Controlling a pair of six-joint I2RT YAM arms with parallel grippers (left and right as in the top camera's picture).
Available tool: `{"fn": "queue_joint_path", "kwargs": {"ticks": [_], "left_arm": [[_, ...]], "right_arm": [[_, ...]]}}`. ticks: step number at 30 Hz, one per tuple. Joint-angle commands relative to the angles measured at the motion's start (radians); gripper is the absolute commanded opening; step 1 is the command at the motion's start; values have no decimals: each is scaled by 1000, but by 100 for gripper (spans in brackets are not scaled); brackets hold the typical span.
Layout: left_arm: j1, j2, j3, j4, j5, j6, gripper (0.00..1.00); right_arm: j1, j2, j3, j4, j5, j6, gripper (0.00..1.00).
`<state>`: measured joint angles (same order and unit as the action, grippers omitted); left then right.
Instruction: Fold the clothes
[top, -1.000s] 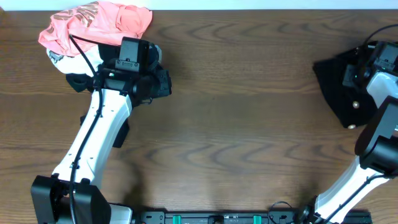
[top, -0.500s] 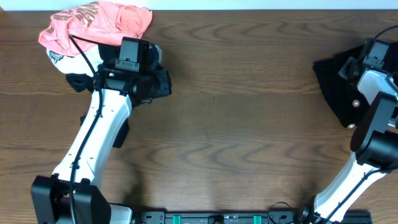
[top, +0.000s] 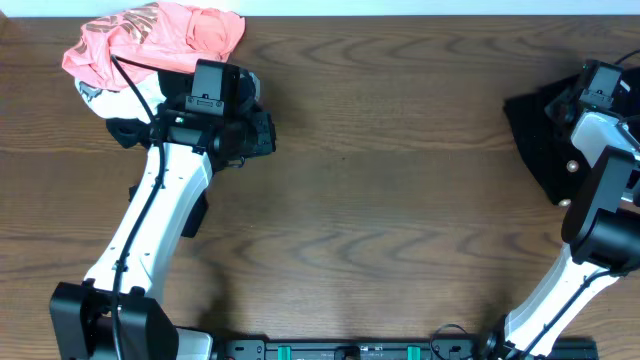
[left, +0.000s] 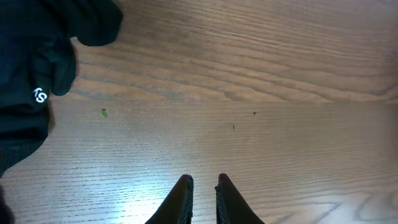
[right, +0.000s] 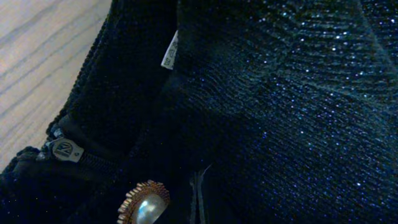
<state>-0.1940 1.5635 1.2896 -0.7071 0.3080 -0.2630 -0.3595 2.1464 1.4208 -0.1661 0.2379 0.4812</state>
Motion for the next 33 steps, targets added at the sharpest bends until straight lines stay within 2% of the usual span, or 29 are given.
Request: {"fn": "queue_joint_path", "kwargs": {"ticks": [1, 7, 8, 11, 13, 14, 15, 16, 17, 18, 23, 28, 33], "left_arm": [[-4, 6, -10, -3, -5, -5, 15], [-4, 6, -10, -3, -6, -5, 15], [-4, 6, -10, -3, -5, -5, 15], [-4, 6, -10, -3, -5, -5, 15], [-4, 6, -10, -3, -6, -5, 15], [-4, 6, -10, -3, -5, -5, 15], [-4, 6, -10, -3, -5, -5, 15], [-4, 6, -10, -3, -5, -5, 15], [-4, 6, -10, -3, -5, -5, 15], [-4, 6, -10, -3, -5, -5, 15], [-4, 6, -10, -2, -5, -5, 15], [-4, 6, -10, -2, -5, -5, 15], [-4, 6, -10, -4, -5, -5, 15]], "right_arm": [[19, 6, 5, -11, -3, -13, 2], [19, -126, 6, -60, -61, -147, 4], [19, -153, 6, -64, -93, -183, 8], [19, -239, 6, -75, -277, -321, 35], [20, -290, 6, -98, -401, -400, 45], [21, -309, 6, -116, -442, -424, 46], [21, -326, 6, -137, -477, -446, 44], [21, -340, 6, -166, -508, -468, 33], [21, -347, 6, -196, -534, -487, 11], [21, -348, 6, -224, -550, -500, 1], [35, -315, 6, -390, -589, -631, 1], [85, -268, 6, -456, -591, -798, 1], [145, -219, 6, -425, -417, -806, 1]]}}
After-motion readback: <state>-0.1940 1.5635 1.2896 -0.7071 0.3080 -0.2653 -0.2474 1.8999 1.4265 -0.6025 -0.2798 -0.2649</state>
